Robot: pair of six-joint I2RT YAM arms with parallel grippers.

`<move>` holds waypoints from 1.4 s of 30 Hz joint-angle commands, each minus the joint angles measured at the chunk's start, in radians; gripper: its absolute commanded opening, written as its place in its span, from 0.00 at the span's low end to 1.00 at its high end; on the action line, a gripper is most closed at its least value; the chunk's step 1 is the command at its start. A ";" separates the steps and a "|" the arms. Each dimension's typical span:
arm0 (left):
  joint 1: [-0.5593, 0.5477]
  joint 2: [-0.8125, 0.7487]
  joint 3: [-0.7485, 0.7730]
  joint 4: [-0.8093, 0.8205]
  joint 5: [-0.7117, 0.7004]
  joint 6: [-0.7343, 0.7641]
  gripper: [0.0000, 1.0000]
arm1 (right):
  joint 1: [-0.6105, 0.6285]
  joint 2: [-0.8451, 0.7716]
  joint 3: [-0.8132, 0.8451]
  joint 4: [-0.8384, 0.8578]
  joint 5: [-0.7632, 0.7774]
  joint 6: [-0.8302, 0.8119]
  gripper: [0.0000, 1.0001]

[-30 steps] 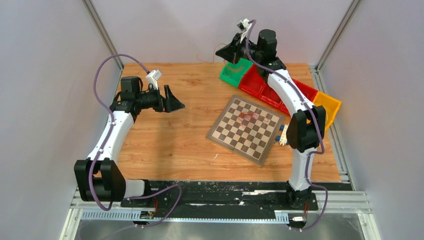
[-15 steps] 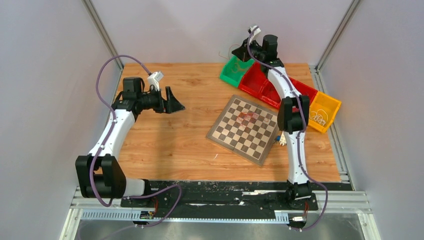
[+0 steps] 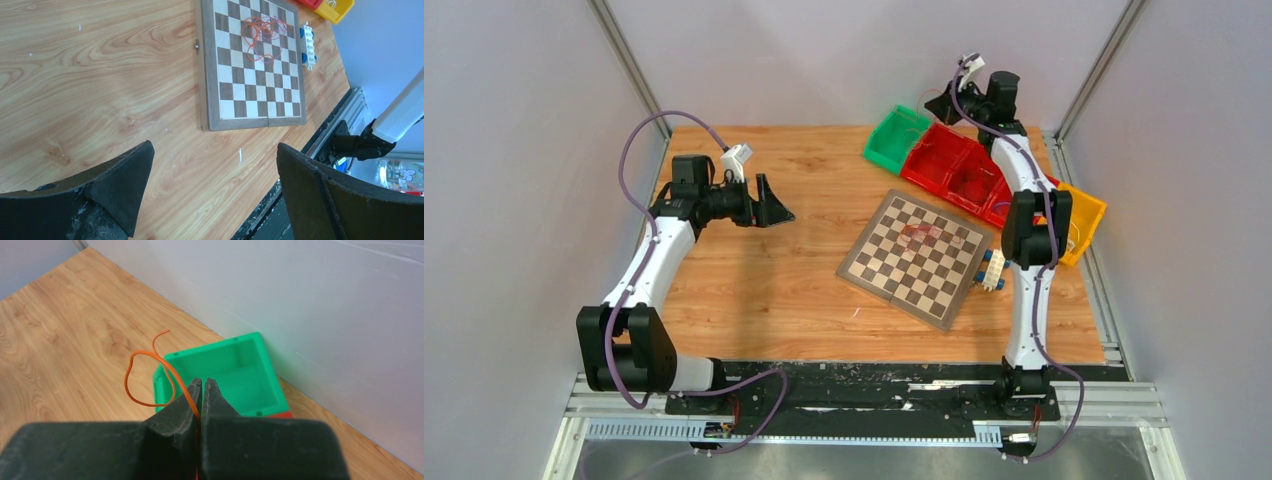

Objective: Untangle the cables

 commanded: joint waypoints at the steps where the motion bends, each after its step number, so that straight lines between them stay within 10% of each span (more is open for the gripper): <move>1: 0.003 0.001 0.000 0.020 0.022 0.013 1.00 | -0.021 -0.063 -0.023 0.024 -0.028 -0.072 0.00; 42: 0.003 0.018 0.022 -0.014 0.012 0.044 1.00 | -0.111 -0.186 -0.238 -0.180 0.108 -0.426 0.00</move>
